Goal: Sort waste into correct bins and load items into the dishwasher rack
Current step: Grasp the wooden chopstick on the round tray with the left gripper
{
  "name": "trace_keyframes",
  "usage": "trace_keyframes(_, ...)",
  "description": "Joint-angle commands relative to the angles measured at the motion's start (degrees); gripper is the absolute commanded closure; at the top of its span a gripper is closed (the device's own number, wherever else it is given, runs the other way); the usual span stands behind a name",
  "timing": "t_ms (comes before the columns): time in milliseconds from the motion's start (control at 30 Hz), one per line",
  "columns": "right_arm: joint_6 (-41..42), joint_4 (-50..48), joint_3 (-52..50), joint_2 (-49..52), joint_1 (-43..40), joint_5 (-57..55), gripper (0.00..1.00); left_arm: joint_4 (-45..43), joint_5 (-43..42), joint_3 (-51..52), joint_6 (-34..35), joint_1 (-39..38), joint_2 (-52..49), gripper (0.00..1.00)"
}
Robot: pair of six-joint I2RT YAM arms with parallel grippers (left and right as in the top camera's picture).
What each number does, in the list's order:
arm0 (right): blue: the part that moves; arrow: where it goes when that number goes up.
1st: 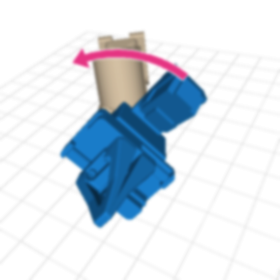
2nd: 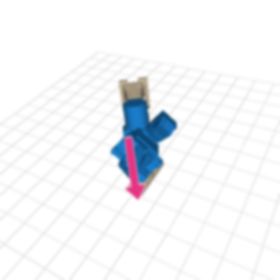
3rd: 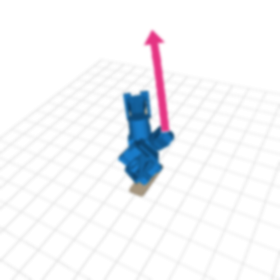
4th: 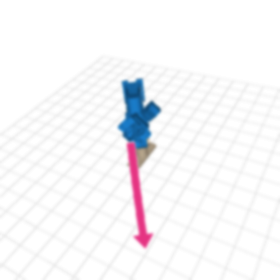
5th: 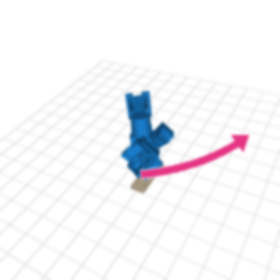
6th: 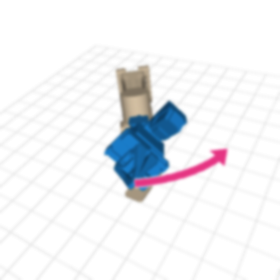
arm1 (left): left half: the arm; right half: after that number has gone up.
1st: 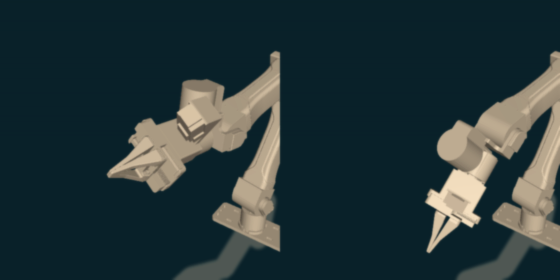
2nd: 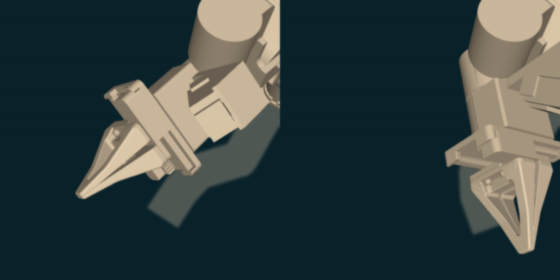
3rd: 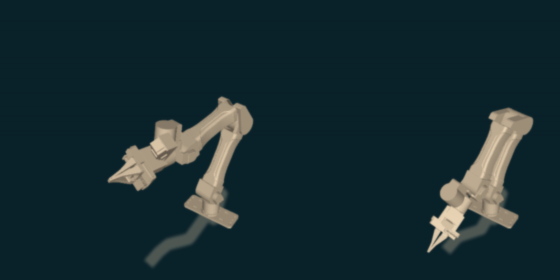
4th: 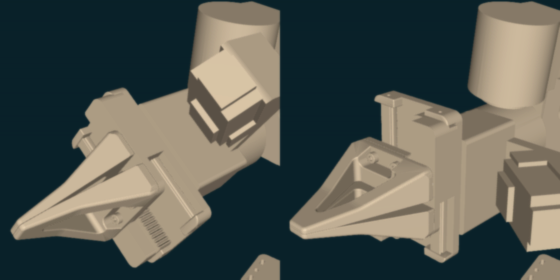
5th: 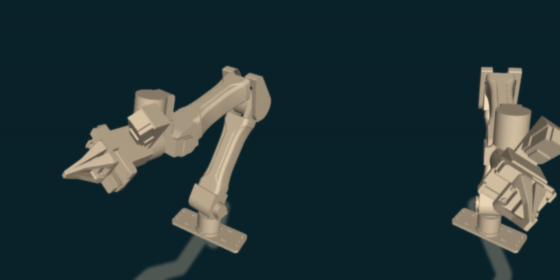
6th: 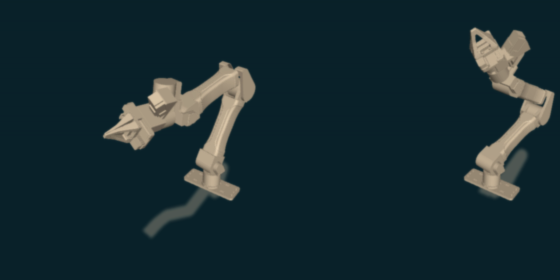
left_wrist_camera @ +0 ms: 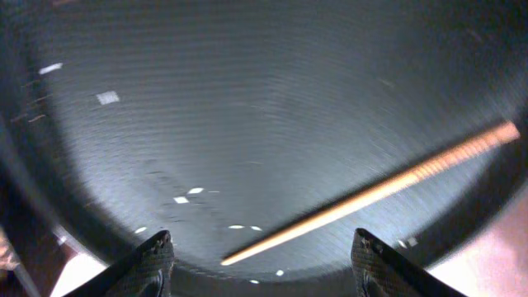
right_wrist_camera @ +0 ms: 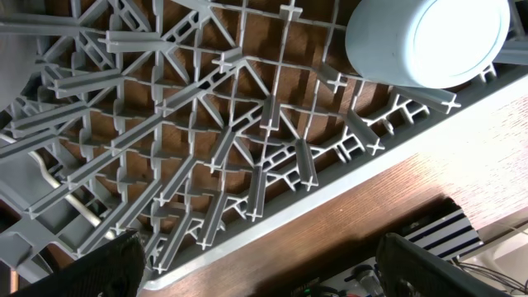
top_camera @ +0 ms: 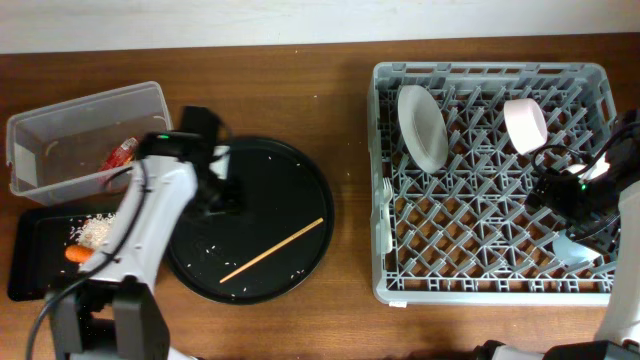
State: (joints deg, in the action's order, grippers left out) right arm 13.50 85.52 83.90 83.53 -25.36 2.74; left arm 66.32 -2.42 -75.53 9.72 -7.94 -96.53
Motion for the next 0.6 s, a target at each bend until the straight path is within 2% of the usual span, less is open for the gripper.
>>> trace_keyframes(0,-0.02,0.04,0.63,-0.17,-0.04,0.46,0.08,-0.09,-0.13,0.72,-5.31,-8.85,-2.23,0.28)
trace_keyframes(167,-0.02,0.00,0.63,-0.17,-0.04,0.24,0.07,-0.04,0.92,0.72,-5.64,-18.88,-12.90,0.26)
trace_keyframes(333,-0.02,0.00,0.63,-0.17,-0.04,0.24,0.07,-0.79,5.88,0.72,-6.43,-21.09,-21.05,0.27)
trace_keyframes(367,-0.02,0.02,0.63,-0.17,-0.04,0.24,0.07,-1.11,5.88,0.72,-6.40,-21.09,-22.56,0.32)
trace_keyframes(433,-0.02,0.02,0.63,-0.17,-0.04,0.24,0.07,-1.09,5.92,0.72,-6.43,-21.09,-24.15,0.60)
trace_keyframes(467,-0.02,0.02,0.63,-0.17,-0.04,0.24,0.07,-1.09,6.32,0.72,-6.43,-21.09,-24.15,0.66)
trace_keyframes(533,-0.02,0.04,0.63,-0.17,-0.04,0.24,0.07,-1.03,8.79,0.63,-6.36,-21.09,-24.11,0.87)
trace_keyframes(567,-0.02,0.09,0.63,-0.17,-0.04,0.24,0.08,-1.03,9.62,0.57,-6.36,-21.09,-24.11,0.94)
